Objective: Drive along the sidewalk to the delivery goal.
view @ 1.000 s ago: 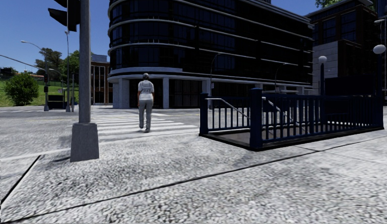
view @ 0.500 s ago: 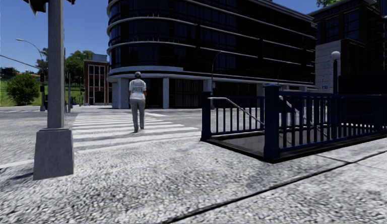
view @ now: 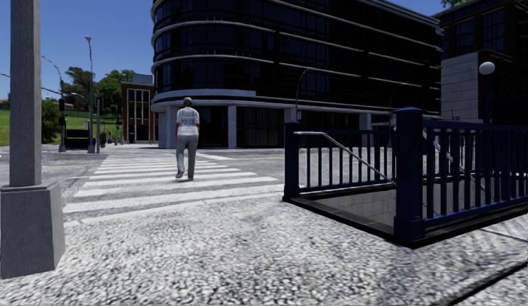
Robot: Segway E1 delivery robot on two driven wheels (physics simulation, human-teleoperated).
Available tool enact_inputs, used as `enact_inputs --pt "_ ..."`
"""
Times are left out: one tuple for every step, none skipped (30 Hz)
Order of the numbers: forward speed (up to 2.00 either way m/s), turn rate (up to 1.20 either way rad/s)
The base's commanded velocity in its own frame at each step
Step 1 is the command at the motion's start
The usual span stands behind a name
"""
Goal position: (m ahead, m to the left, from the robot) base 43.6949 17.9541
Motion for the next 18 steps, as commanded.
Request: enact_inputs --pt "0.99 0.39" --pt "0.99 0.39" --pt "0.99 0.44" --pt "0.99 0.47" --pt "0.99 0.53" --pt "0.99 0.55" --pt "0.99 0.55" --pt "0.99 0.55" --pt "0.99 0.56" --pt "0.99 0.56" --pt "0.99 0.56" --pt "0.98 0.56" --pt "0.98 0.56" --pt "0.98 0.56" --pt "0.98 0.56" --pt "0.98 0.56" --pt "0.98 0.56" --pt "0.98 0.56"
